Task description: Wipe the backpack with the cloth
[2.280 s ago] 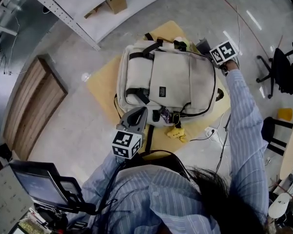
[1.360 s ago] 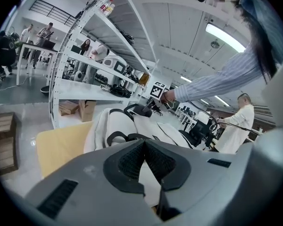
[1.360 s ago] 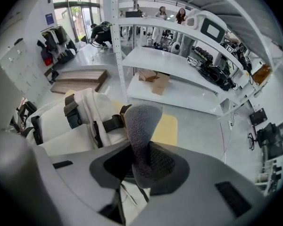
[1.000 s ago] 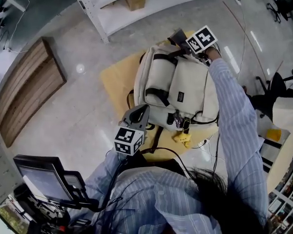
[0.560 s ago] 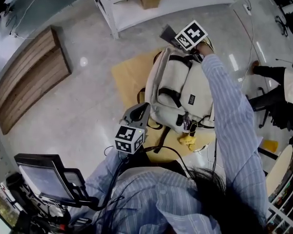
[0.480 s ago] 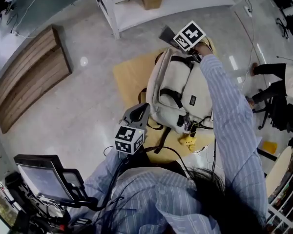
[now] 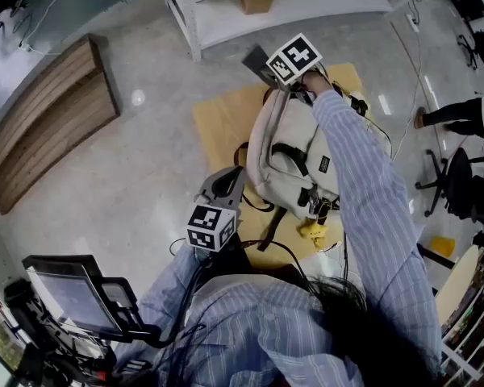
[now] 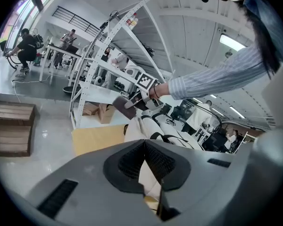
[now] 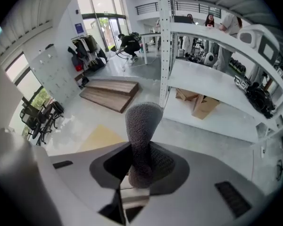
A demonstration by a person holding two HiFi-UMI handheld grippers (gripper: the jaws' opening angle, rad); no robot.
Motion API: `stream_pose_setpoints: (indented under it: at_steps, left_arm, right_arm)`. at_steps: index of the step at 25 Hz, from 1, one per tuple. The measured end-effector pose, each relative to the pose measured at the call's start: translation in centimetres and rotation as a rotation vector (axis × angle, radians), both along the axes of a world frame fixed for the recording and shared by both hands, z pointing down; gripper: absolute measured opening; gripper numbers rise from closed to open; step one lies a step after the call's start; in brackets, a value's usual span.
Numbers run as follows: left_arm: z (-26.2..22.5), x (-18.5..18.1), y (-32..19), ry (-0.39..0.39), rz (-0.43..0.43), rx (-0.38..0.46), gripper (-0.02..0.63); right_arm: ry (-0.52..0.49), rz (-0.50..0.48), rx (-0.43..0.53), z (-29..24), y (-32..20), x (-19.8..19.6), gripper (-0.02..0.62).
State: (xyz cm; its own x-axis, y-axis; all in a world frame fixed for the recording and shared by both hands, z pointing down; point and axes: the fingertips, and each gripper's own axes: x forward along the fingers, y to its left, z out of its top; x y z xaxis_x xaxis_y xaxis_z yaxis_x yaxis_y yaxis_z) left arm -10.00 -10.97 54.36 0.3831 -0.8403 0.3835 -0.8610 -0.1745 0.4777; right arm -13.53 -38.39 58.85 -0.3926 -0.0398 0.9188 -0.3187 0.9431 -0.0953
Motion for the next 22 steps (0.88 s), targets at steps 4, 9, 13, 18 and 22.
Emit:
stream_pose_setpoints:
  at_steps: [4, 9, 13, 18, 22]
  left_arm:
    - [0.2, -0.7, 0.3, -0.001, -0.014, -0.004, 0.005]
    - [0.4, -1.3, 0.5, 0.0, -0.028, -0.007, 0.005]
    - [-0.1, -1.7, 0.3, -0.02, -0.014, -0.008, 0.005]
    - [-0.5, -3.0, 1.6, -0.048, -0.025, -0.018, 0.005]
    - [-1.0, -3.4, 2.8, -0.067, -0.047, -0.011, 0.005]
  right_arm:
    - [-0.006, 0.081, -0.077, 1.2, 2.0, 0.1, 0.094]
    - [-0.021, 0.143, -0.184, 1.5, 6.0, -0.4, 0.094]
    - [-0.026, 0.179, -0.274, 1.8, 9.6, -0.6, 0.094]
    - [-0.039, 0.235, -0.361, 1.3, 14.9, -0.8, 0.094]
    - [-0.068, 0.279, -0.352, 0.3, 17.9, 0.1, 0.094]
